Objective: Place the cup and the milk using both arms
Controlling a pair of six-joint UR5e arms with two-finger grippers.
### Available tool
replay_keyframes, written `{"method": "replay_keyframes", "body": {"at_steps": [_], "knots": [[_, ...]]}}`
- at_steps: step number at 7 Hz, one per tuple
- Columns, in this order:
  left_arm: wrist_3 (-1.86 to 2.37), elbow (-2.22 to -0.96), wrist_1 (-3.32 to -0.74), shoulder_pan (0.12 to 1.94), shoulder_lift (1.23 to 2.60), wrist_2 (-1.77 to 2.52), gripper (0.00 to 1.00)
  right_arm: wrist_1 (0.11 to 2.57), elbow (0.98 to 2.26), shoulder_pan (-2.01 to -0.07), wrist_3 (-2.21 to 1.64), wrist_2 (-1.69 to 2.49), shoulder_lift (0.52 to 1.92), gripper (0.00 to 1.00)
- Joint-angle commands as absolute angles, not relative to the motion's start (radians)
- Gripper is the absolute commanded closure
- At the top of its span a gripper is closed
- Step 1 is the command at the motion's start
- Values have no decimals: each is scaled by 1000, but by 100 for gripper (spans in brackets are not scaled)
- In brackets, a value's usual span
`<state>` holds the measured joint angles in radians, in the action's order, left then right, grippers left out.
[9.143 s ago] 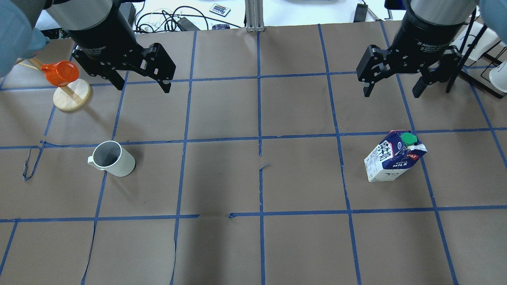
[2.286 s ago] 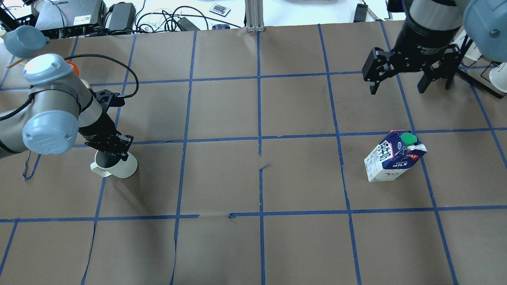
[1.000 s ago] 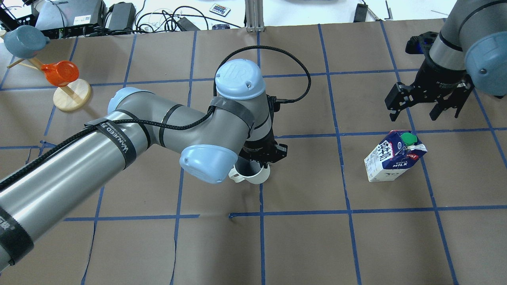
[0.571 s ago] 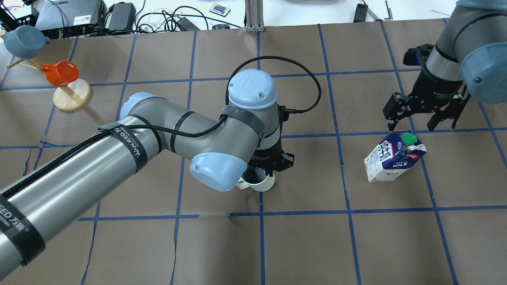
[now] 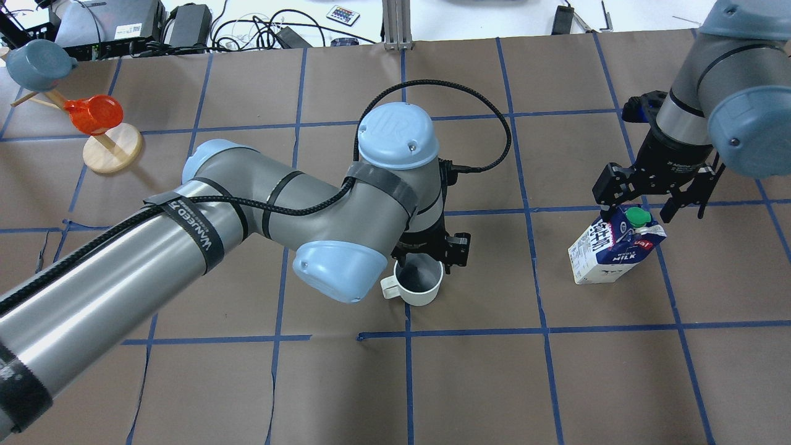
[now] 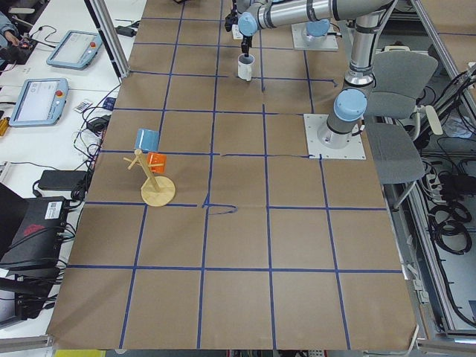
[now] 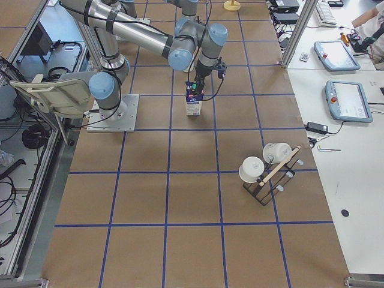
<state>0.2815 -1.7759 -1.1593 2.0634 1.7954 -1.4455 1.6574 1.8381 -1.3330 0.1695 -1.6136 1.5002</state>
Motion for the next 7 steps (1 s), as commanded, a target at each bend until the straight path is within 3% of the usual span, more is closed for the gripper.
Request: {"method": "replay_keyframes", "body": {"at_steps": [1,2,4,7], "knots": [[278,-1683,-1283,1981,1717,-1447,0,1652,1847,-1333,130,-1614,1500,10],[276,-1636,-1316,1917,1680,-1445,0,1652,1850,-1333,132,-1614,1500,21],[205,-1605,-1390,1791,1591,-1492,0,1652,1848,-1333,129,-1614,1500,64],[32,-1603,-1515,1619,1491,-1503,0,1646,1810,-1333,123,-1612,1509,98]]}}
